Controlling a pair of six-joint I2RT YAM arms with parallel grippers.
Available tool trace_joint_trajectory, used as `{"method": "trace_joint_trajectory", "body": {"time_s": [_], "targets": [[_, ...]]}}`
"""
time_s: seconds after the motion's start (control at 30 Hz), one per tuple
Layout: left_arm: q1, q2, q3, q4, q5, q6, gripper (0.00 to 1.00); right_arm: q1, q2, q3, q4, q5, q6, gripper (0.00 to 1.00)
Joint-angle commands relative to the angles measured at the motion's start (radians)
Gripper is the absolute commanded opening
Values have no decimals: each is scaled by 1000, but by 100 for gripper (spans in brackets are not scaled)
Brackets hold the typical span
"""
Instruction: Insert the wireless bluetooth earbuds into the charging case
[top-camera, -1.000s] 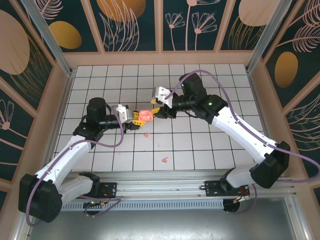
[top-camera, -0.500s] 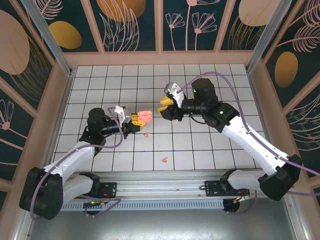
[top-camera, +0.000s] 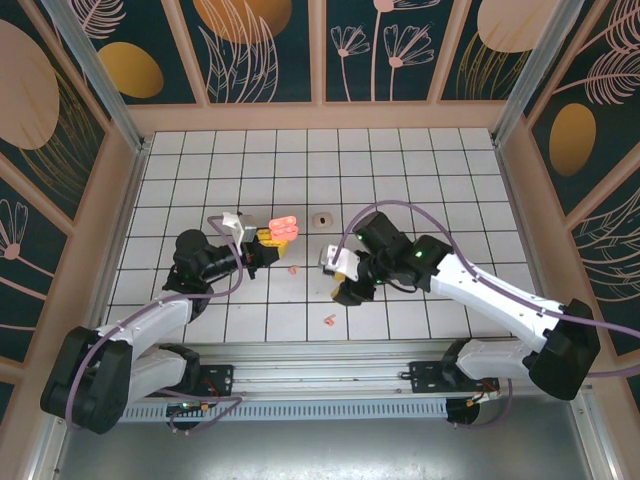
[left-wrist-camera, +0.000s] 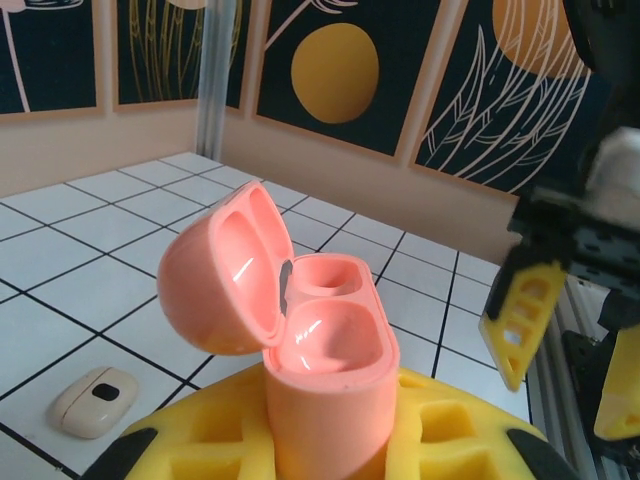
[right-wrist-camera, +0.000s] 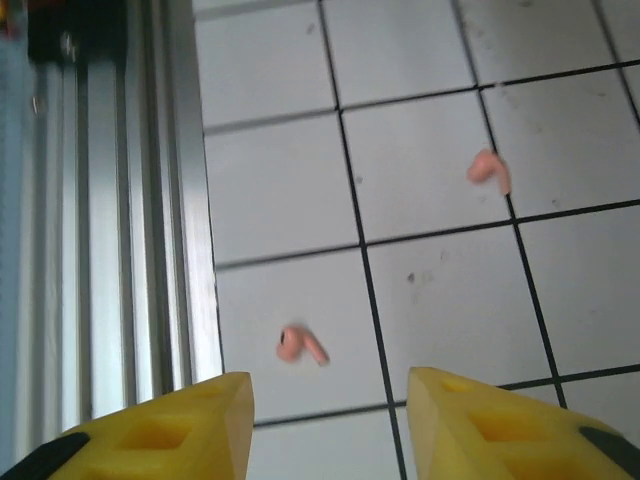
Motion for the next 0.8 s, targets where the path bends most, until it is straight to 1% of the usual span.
{"method": "trace_joint_trajectory", "body": {"time_s": [0.0,0.17,0.27,0.37,0.6,0.77], "targets": [[-5,-30,-8,41,-26,-22,9,35,48,-34,-74,73,-344,45],[-5,-49,-13,18,-36,-15,9,82,104,-93,2,103,-550,46],[-5,-55,-8,-4,-37,-1,10,111,130,-135,75,124,-619,46],[-5,-51,-6,-8,-36,2,9,126,164,-150,133,114,-647,46],[-5,-46,-2,-13,-33,1,10,146,256,-149,203,83,-679,46],[-5,-47,6,-32,-31,10,10,147,312,-140,222,82,-703,45]]}}
